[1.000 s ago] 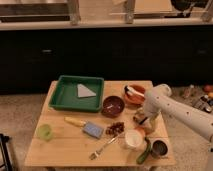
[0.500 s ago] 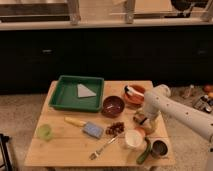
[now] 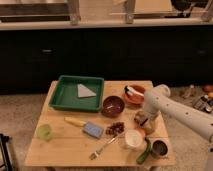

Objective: Place eraser in metal cup

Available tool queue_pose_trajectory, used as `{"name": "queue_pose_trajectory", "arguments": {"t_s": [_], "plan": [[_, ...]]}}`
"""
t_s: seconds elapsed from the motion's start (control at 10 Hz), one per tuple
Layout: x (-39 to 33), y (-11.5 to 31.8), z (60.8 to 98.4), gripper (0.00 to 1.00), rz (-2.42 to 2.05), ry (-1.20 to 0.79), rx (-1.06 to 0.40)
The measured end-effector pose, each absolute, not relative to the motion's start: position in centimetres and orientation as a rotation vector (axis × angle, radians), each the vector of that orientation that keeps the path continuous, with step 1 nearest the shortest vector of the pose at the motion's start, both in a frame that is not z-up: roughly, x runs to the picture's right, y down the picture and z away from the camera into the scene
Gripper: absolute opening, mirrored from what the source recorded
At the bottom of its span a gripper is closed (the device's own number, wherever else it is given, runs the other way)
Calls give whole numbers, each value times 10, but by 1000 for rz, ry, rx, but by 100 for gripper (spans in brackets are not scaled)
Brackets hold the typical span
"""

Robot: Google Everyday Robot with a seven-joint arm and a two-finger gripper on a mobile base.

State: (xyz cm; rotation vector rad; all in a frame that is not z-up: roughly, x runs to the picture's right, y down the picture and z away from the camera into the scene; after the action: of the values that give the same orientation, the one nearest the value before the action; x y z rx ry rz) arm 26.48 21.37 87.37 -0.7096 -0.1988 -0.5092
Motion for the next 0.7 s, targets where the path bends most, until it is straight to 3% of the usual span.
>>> {"name": "queue_pose_trajectory", "arguments": {"t_s": [0.3, 0.7], "plan": [[265, 214, 874, 77, -509, -199, -710], [265, 214, 873, 42, -509, -199, -711]]}}
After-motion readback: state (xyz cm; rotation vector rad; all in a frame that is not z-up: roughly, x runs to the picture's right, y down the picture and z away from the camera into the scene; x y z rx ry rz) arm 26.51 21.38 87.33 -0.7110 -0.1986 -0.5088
